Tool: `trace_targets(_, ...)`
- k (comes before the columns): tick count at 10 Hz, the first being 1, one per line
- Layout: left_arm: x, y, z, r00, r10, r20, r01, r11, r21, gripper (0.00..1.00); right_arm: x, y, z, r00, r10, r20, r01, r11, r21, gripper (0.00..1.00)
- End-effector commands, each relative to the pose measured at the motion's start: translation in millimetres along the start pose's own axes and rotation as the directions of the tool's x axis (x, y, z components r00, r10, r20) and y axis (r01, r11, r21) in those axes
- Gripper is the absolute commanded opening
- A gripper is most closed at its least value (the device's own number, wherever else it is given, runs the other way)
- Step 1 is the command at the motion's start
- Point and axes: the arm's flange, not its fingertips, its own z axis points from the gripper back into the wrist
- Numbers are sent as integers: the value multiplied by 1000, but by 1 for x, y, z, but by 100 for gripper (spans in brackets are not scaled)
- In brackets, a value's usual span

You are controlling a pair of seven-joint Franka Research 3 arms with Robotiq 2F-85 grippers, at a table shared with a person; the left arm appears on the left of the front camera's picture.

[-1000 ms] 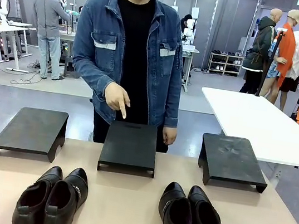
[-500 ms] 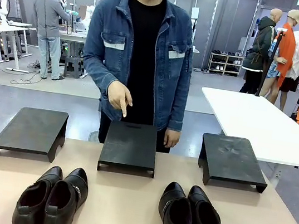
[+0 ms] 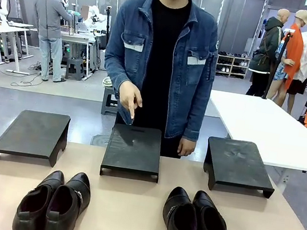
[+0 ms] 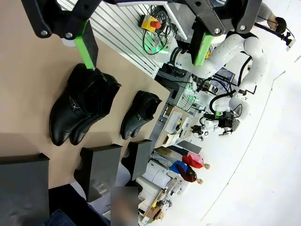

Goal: Place the shoes on the stand as instructed by the person.
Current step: Pick up one pair of Shoes and place it on the Shoes Stand indicated by the person.

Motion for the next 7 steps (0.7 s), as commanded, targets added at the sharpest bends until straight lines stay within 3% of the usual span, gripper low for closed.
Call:
trace_targets(1, 27, -30, -35, 997, -1, -77, 9, 994, 112, 100, 1, 0, 2, 1000, 23, 11, -23, 1000, 8, 100)
trace_targets(4, 49, -78, -98, 992, 26, -126, 17, 944, 329, 100, 1, 0, 2, 1000, 23, 11, -23, 1000, 8, 100)
trace_targets(7, 50, -84, -154, 981, 141, -136, -63, 884, 463, 100, 1, 0, 2, 1000, 23, 11, -23, 1000, 8, 100)
